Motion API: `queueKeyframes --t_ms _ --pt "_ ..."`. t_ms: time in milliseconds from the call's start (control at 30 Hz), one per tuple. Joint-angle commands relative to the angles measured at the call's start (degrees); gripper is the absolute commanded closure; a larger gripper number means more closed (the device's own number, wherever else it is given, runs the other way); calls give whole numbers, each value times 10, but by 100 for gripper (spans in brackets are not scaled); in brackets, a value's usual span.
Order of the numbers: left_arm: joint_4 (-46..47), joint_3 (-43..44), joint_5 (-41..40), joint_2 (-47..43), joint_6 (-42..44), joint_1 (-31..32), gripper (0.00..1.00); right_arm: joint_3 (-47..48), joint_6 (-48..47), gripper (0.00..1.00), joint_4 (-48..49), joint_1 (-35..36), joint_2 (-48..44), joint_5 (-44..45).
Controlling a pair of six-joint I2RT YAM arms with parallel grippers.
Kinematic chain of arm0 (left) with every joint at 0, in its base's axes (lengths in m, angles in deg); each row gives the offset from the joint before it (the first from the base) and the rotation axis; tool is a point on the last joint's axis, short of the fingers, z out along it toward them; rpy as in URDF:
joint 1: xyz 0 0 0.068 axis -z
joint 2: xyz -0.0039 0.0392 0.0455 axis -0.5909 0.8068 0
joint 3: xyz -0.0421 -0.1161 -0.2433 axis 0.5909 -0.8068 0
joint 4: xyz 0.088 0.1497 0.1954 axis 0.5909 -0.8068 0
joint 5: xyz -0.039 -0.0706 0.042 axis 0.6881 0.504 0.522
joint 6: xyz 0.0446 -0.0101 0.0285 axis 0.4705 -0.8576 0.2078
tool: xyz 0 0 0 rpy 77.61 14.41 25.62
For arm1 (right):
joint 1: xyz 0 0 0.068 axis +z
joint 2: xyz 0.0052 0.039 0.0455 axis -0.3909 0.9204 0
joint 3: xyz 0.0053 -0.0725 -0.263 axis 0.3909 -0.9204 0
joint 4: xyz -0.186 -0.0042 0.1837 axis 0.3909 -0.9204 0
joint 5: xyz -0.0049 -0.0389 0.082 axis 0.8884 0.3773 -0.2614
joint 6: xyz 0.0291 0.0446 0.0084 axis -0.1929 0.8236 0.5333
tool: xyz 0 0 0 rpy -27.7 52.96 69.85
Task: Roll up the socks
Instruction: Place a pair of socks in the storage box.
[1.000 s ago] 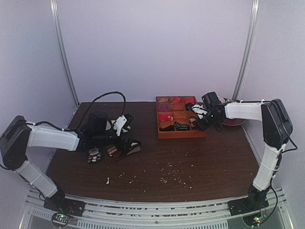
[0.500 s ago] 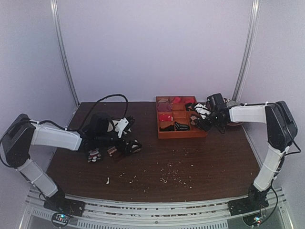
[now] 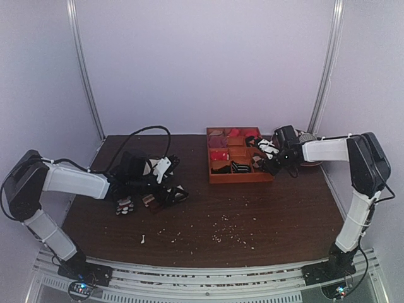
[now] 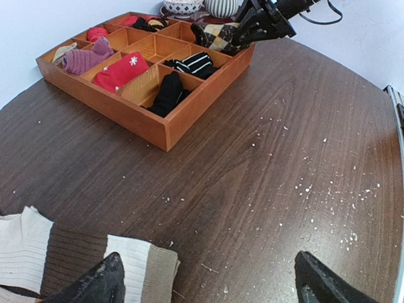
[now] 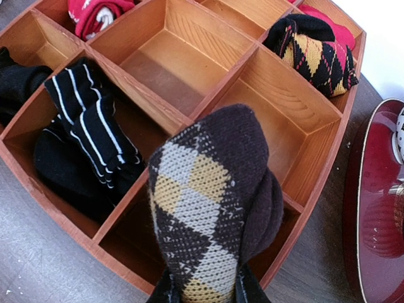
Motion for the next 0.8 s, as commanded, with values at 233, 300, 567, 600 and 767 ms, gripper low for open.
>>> queueKeyframes --t_ms 233,300,567,600,767 --pt "22 7 11 -3 15 -1 8 25 23 96 -125 -2 90 79" --pt "20 7 9 -3 18 -1 8 36 28 95 -145 -4 106 93" --pt "17 8 8 1 18 0 8 74 51 92 -228 -14 162 114" --pt "17 8 8 2 18 -1 8 79 56 90 -240 -15 165 110" --pt "16 13 8 9 18 -1 8 96 66 82 -274 -14 165 90"
